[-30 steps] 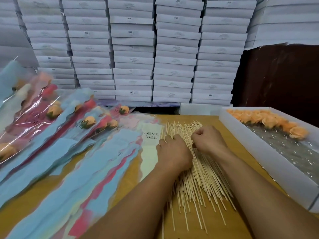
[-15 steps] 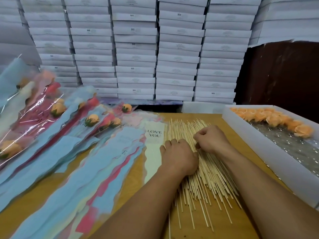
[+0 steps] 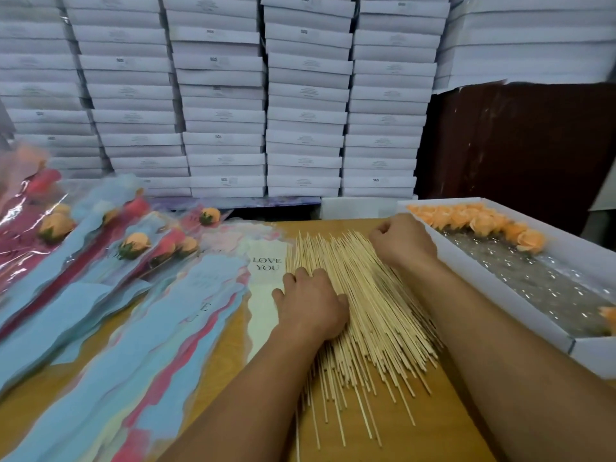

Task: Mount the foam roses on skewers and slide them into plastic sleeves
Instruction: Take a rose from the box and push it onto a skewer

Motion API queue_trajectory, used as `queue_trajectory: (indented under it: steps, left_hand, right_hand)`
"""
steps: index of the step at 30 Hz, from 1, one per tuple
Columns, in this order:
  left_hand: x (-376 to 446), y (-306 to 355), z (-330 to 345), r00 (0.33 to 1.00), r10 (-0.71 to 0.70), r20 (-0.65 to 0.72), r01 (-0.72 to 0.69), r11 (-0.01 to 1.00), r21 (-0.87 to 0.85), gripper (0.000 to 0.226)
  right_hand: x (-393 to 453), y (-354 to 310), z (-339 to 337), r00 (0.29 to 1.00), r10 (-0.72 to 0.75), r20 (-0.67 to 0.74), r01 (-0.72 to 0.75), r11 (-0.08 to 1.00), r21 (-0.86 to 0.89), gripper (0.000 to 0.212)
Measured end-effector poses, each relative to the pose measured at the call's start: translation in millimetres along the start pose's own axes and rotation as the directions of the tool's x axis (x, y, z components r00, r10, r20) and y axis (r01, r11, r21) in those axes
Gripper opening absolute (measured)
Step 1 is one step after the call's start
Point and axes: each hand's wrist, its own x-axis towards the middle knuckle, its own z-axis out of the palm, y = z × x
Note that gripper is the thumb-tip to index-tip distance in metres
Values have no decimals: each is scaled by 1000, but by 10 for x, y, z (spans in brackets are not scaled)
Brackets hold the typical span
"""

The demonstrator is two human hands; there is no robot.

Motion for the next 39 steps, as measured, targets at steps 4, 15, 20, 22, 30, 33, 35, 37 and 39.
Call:
queue_trajectory:
  steps: [4,15,20,22,30,33,35,37,39]
  left_hand:
    - [-10,9,-26,1000,2,-13,-2,1000,-24,45]
    - [-30,34,-33,999,7,-39,-9,999,-36,44]
    - [-24,48,-19,999,1,-32,-2,1000,-29,46]
    - [-23,47,-16,999,1,-35,-2,1000,-27,46]
    - [-20,41,-11,999,1,-32,-2,999,-34,44]
    - [-22,46,-5,1000,0,-27,-1,1000,-30,43]
    - [-22,47,-1,1000,-2,-25,1,999,-34,42]
    - [-18,43,0,1000,-4,-27,3,999,-37,42]
    - [-13,40,2,1000,-3,-30,2,999,-38,42]
  right_hand:
    - [265,203,-293,998,31,-50,-39,986,-164,14]
    - [789,1488,-1093,939,341,-34,-308,797,-519,73]
    - [729,1776,-1122,918,346,194,-208,836,-508,73]
    - [735,1796,-1124,924,324,204,-194,855,-481,65]
    - [790,1826,-1138,941,277,194,-190,907,-376,42]
    - [792,1792,-1173,934,293,203,-221,923,-316,42]
    - [802,1786,-1196,924,326,198,-269,925,-267,43]
    - [838,1826,-1193,920,346,182,-296,921,-255,38]
    - [914,1883,-1182,929,348,125,-320,927,-197,34]
